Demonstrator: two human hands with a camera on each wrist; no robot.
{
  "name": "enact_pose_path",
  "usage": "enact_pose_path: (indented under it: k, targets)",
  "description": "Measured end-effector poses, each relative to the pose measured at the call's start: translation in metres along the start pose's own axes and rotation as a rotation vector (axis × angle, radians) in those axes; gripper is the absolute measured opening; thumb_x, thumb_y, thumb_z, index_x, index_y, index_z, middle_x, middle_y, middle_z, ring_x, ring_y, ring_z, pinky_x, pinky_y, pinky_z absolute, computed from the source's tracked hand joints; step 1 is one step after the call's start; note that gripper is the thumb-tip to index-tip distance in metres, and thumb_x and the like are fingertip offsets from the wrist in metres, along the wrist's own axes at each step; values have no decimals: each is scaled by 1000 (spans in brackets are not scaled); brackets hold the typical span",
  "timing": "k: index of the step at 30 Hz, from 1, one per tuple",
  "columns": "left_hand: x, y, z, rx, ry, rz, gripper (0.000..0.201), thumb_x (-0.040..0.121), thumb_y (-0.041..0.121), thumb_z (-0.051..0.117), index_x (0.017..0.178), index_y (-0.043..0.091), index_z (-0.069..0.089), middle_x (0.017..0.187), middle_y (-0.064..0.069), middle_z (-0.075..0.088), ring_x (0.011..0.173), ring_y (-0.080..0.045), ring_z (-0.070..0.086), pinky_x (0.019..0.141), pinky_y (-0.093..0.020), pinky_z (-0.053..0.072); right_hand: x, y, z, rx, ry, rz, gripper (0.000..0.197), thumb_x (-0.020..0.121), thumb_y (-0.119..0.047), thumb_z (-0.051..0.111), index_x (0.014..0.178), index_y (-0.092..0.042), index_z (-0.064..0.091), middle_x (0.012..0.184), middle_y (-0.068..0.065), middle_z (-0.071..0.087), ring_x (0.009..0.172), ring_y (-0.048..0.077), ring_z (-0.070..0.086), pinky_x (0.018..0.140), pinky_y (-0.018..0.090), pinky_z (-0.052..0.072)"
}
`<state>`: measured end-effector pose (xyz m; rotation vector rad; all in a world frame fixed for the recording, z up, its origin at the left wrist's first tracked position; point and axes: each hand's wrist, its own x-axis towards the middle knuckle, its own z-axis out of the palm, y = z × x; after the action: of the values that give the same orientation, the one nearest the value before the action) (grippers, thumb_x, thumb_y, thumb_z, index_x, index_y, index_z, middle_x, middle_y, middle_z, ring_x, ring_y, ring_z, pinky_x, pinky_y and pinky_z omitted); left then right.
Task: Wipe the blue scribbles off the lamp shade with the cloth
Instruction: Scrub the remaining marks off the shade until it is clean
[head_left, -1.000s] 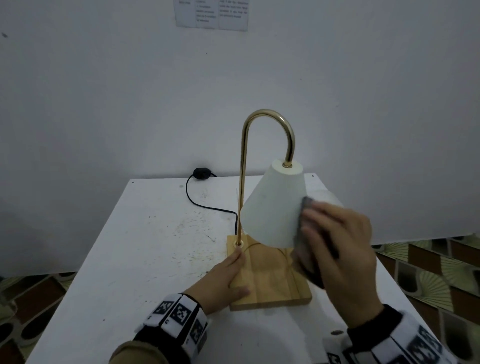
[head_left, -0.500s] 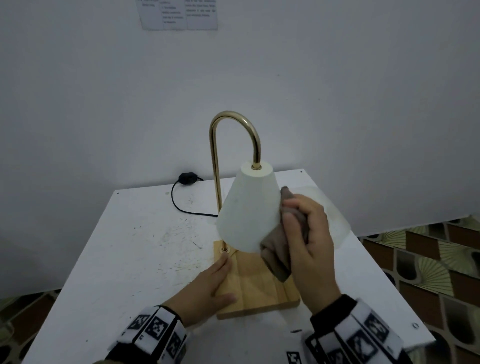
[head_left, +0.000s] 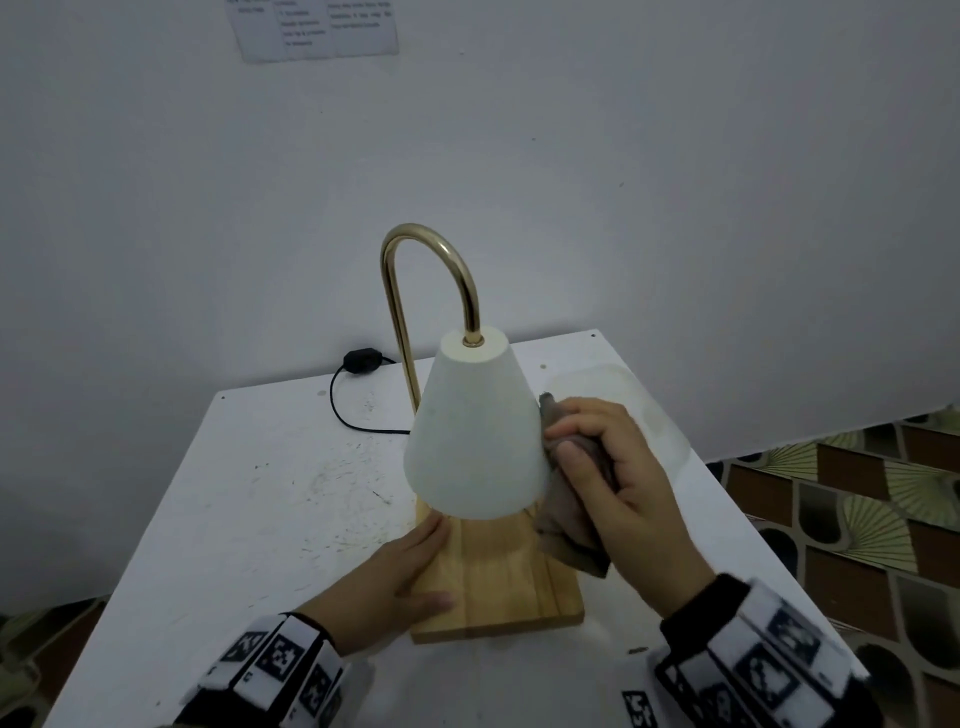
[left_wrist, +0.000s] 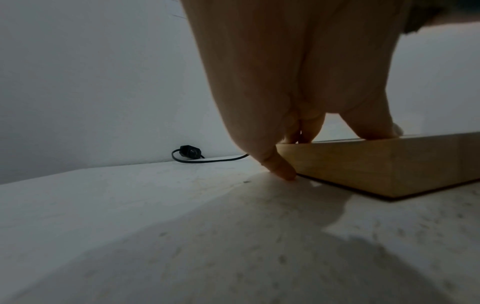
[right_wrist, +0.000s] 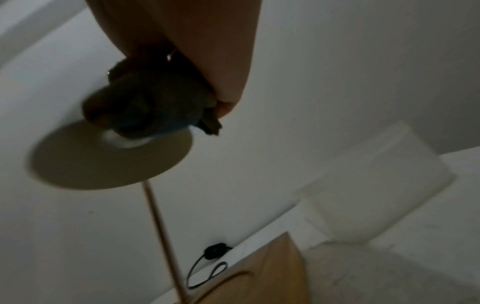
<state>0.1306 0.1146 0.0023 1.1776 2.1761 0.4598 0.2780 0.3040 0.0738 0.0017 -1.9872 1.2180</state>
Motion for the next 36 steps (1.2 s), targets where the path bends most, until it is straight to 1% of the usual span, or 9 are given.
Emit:
enact_pose_path:
  k: [5,9,14,18,21,23,28,32,36]
  targets:
    - [-1,4,-9,-71,-38,0,90,79,62,48,150,32,1,154,25,-4,138,3,11,103,-7,24,48,51,-39,-198,60,278,8,93,-12,53,90,-16,59,99,-5,56,91,0,52,82,13,37]
    - [-6,11,-7,-126,-4,-1,77,92,36,54,148,37,1,152,27,-3,140,2,11,103,-6,19,81,101,-48,-449,-52,476,11,91,-9,53,91,-3,62,103,5,56,93,15,50,81,21,33]
    - [-15,34,6,-131,63,19,98,59,84,45,133,50,-9,135,41,-14,127,22,-8,91,10,-1,78,148,-35,-664,-373,567,13,91,-13,53,94,-4,61,110,13,56,99,27,54,77,25,35]
    - [-17,38,13,-87,161,-5,99,56,76,45,132,43,-10,129,41,-12,128,15,-1,84,14,-3,67,141,-28,-902,-512,527,29,96,-23,47,122,-13,56,127,7,50,114,29,48,92,35,41]
    - [-15,35,14,-59,199,31,95,58,72,50,133,44,-1,132,40,-6,127,17,2,86,14,-2,56,104,-10,-844,-280,215,24,95,-15,50,115,-9,60,114,8,58,107,28,51,86,31,36]
    - [-13,31,13,-26,206,53,97,60,68,55,138,40,3,136,37,-2,125,19,3,87,14,-1,43,78,7,-738,-439,125,16,91,-2,49,99,2,62,93,12,58,90,27,53,76,27,33]
    - [-6,6,9,82,190,34,105,62,73,52,148,29,10,148,23,4,133,8,9,96,7,-1,5,99,34,-637,-735,293,41,91,-21,52,128,-4,46,128,12,51,113,26,50,96,39,44]
    - [-2,-7,-7,99,176,8,125,41,100,27,147,33,21,144,27,7,134,4,15,114,-18,19,4,114,39,-736,-792,338,46,94,-34,40,136,-14,37,128,9,46,116,29,45,98,45,39]
    - [-5,-11,-16,126,209,-31,124,40,100,24,144,32,31,149,21,15,129,5,17,110,-17,19,0,96,32,-782,-850,404,51,97,-35,40,142,-14,28,132,11,40,116,31,42,98,41,38]
